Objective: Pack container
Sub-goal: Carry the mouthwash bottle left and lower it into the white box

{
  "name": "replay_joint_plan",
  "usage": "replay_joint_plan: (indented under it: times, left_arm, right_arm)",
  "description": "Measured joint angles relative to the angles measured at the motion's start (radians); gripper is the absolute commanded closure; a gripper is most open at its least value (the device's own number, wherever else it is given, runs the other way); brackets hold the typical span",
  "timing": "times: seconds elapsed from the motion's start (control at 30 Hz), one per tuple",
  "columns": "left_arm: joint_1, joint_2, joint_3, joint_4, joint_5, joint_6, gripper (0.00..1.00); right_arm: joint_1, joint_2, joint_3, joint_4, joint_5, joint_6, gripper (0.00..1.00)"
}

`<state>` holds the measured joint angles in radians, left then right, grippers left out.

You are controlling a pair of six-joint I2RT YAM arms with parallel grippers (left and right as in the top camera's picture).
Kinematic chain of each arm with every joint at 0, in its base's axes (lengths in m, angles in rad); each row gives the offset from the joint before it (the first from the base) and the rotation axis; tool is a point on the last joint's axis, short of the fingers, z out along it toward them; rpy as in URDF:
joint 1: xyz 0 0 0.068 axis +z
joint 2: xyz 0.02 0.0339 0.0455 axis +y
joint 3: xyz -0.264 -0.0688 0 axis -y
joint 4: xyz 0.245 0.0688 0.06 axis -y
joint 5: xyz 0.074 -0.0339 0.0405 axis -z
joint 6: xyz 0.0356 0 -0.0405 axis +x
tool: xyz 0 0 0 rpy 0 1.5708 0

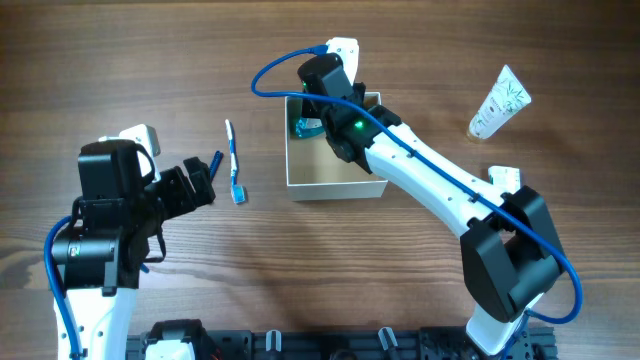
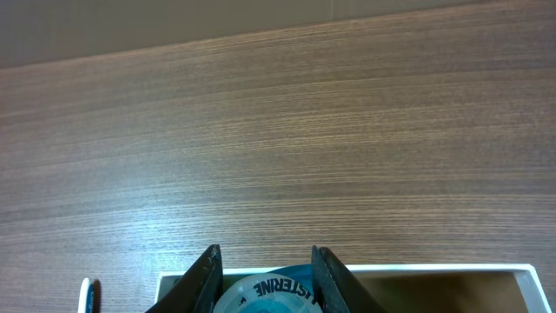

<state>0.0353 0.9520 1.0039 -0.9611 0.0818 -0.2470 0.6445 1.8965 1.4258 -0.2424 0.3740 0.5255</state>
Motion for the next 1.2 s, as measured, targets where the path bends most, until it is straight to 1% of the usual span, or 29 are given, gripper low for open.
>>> replay_joint_plan:
  times: [0.1,0.13,0.23,0.27,0.47,0.67,0.93,1.03,1.1,1.13,1.17,1.2]
  left_arm:
    - [0.000,0.000,0.000,0.000,0.000,0.000,0.00]
    - [0.000,0.000,0.000,0.000,0.000,0.000,0.00]
    - [0.000,0.000,0.000,0.000,0.000,0.000,0.00]
    - [0.000,0.000,0.000,0.000,0.000,0.000,0.00]
    - [0.000,0.000,0.000,0.000,0.000,0.000,0.00]
    - [0.000,0.000,0.000,0.000,0.000,0.000,0.00]
    - [0.000,0.000,0.000,0.000,0.000,0.000,0.00]
    - [0.000,0.000,0.000,0.000,0.000,0.000,0.00]
    - [0.000,0.000,0.000,0.000,0.000,0.000,0.00]
    - [0.000,0.000,0.000,0.000,0.000,0.000,0.00]
    - [0.000,0.000,0.000,0.000,0.000,0.000,0.00]
    - [0.000,0.000,0.000,0.000,0.000,0.000,0.00]
  right_arm:
    - [0.000,0.000,0.000,0.003,-0.007,-0.017,0.62]
    - [0.000,0.000,0.000,0.004,-0.013,-0.022,0.54]
    - [0.000,0.000,0.000,0.006,-0.029,-0.039,0.53]
    - [0.000,0.000,0.000,0.007,-0.031,-0.041,0.50]
    - [0.000,0.000,0.000,0.009,-0.069,-0.061,0.46]
    - [0.000,0.000,0.000,0.005,-0.105,-0.082,0.45]
    - [0.000,-0.011,0.000,-0.024,-0.129,-0.135,0.42]
    - [0.000,-0.031,0.000,-0.042,-0.133,-0.143,0.37]
    - [0.000,-0.053,0.000,-0.059,-0.136,-0.156,0.31]
    - [0.000,-0.070,0.000,-0.071,-0.139,-0.165,0.26]
    - [0.000,-0.089,0.000,-0.089,-0.140,-0.172,0.18]
    - [0.000,-0.108,0.000,-0.108,-0.140,-0.181,0.13]
